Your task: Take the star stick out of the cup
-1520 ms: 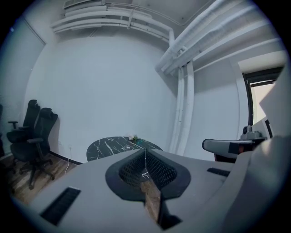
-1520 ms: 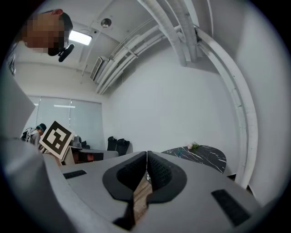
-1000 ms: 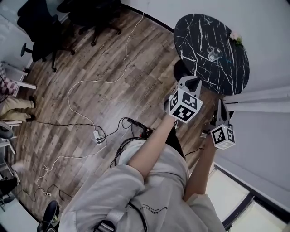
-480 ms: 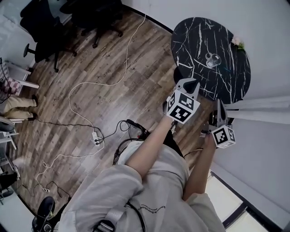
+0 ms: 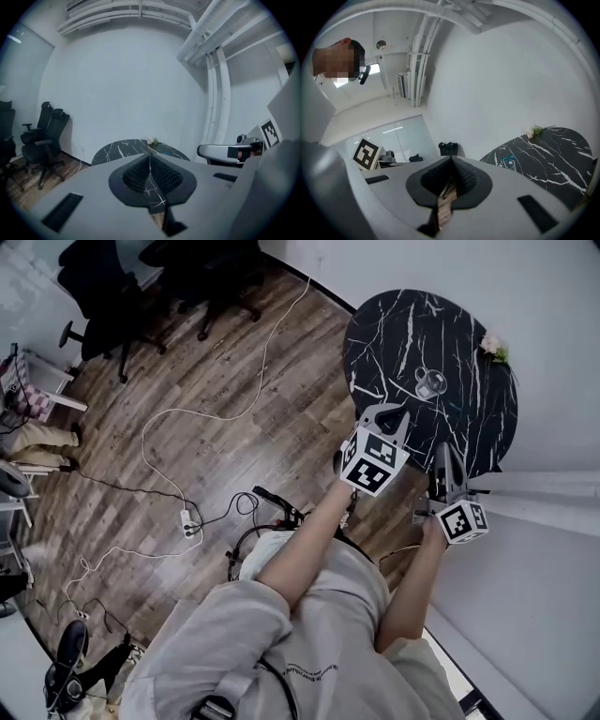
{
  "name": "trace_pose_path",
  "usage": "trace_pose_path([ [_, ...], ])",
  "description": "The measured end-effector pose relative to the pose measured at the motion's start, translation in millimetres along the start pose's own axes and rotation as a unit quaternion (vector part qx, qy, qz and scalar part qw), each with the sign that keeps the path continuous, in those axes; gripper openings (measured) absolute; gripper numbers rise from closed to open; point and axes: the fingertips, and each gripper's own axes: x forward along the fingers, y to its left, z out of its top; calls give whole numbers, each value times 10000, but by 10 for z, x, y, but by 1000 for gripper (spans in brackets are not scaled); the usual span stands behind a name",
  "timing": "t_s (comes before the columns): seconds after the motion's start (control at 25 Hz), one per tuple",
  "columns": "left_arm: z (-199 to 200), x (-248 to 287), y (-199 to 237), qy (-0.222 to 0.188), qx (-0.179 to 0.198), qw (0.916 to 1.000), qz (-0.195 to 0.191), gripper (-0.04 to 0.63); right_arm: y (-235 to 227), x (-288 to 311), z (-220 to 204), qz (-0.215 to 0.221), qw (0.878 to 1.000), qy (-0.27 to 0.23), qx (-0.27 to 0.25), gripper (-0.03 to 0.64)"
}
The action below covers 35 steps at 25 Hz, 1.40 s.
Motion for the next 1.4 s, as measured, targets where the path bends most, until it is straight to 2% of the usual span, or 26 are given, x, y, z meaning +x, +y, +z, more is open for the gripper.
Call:
trace_pose_path([
  [0.12,9,223,-57,70,28,9999,117,25,-223,81,11,43,9997,258,9,35],
  [0.28,72,439,-239,29,131,9998,126,24,-468,71,-96,125,9963,840,98,35],
  [0.36,101,540,-288,-20,114,9998,171,25,-569,62,-105,147,9955,930,74,34],
  [0.52,24,692,-342,-2,22,9995,329,25,-834,26,-80,120,9955,933,116,34],
  [0.68,-50,771,-308,196,223,9990,326,25,-1059,44,99,11,9963,427,745,34],
  [0.72,-56,807,-296,211,229,9990,318,23,-1108,61,137,-9,9963,383,764,35],
  [0.88,-65,1013,-310,317,285,9989,216,25,-1313,140,187,-214,9976,479,459,34],
  [1.04,-27,1284,-267,449,323,9985,62,25,-1518,271,46,-506,9954,797,175,35],
  [1.28,152,1646,-179,507,429,9974,-297,25,-1698,458,-18,-822,9918,974,-45,35],
  [1.4,111,1827,-97,570,349,9965,-492,25,-1796,528,-13,-973,9899,993,-289,35],
])
